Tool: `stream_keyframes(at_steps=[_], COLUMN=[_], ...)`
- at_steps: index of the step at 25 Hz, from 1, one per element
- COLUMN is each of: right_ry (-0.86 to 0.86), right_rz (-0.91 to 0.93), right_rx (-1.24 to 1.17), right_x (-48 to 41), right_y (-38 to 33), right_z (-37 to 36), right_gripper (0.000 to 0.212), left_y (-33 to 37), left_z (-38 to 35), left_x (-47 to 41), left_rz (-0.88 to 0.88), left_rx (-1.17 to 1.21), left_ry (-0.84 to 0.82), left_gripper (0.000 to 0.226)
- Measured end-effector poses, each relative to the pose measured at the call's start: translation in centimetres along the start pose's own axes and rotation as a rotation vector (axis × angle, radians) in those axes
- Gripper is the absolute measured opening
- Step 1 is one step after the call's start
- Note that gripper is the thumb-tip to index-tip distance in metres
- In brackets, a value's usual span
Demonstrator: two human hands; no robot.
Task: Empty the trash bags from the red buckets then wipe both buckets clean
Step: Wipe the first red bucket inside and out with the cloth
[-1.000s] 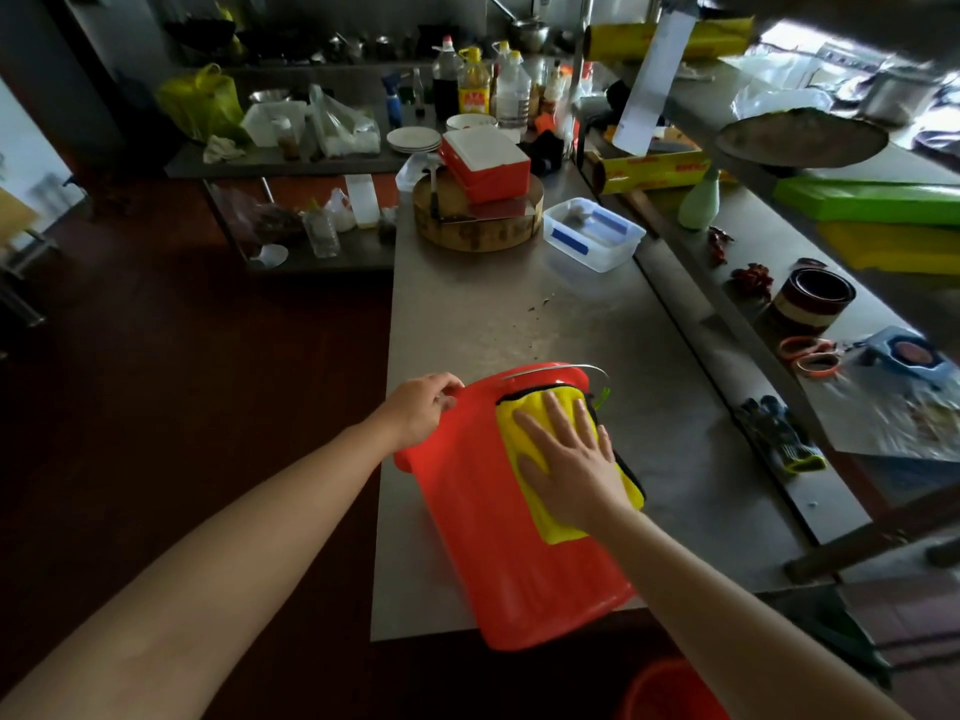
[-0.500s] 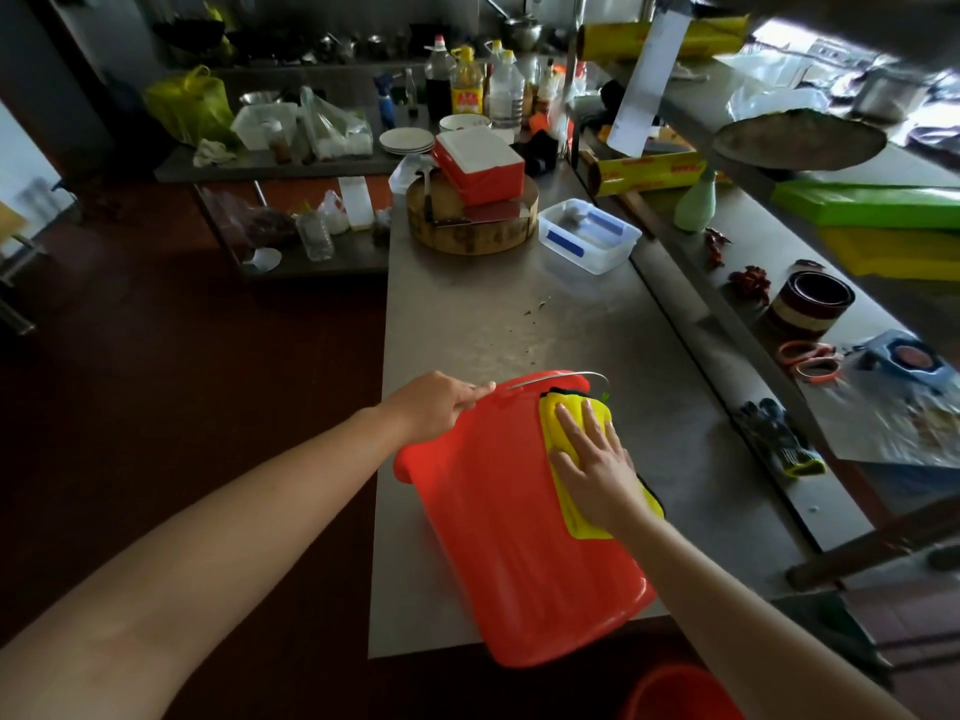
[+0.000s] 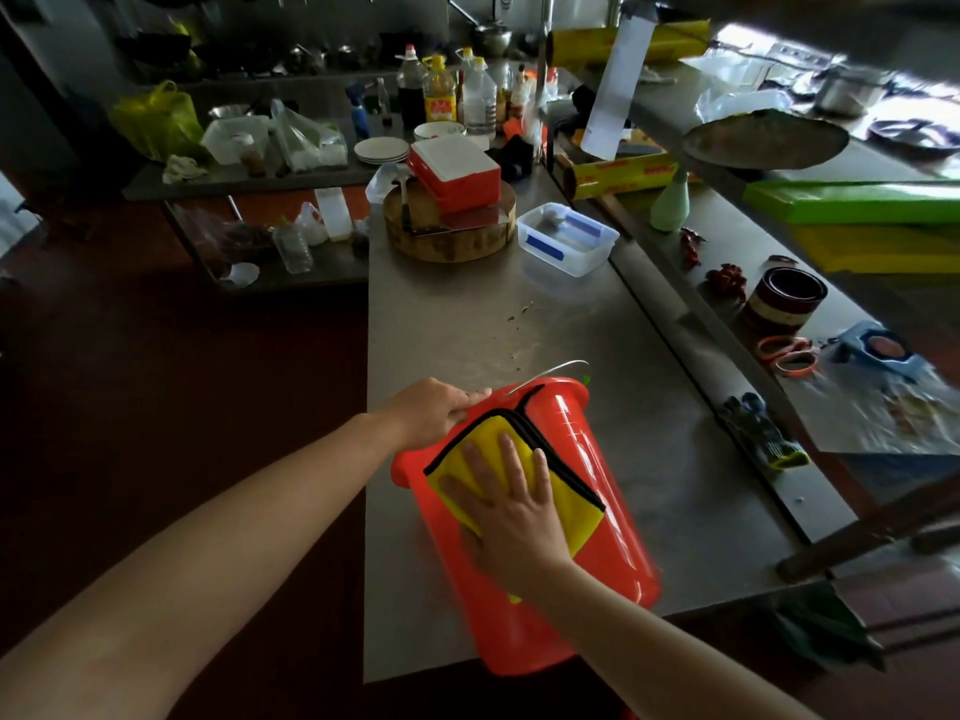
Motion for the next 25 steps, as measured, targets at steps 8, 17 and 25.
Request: stream_keyframes(at_steps=[8,17,25], right_ry=[-0.052,-0.107,-0.001], right_rz=[-0.304,-0.481,-0.133], right_rx=[-0.377,-0.462,-0.103], right_x=[-0.9,0.6,1.8], right_y=[11.8,13.7,4.4], right_z=[-0.3,-0.8,-0.2], right_gripper=[0.062,0.061,0.065], left_y=[1.0,5.4,7.7], left_z=[0.0,0.7,0.6], left_x=[-1.8,-6.4,-8.9], left_rz=[0.062,0.047,0.015], left_rx=[-0.007,-0.212,-0.289], left_ry=[-0.029,-0.080,-0.128], left_gripper=[0.053,0.051,0.062])
Point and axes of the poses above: each hand's wrist, its own x-axis away from the middle knuckle, its own z-axis out of the back of the hand, y = z × x, the point moved 5 cm from there along -x, towards the middle knuckle, and after that the axes turned 4 degrees about -y, right-handed, at the moved point
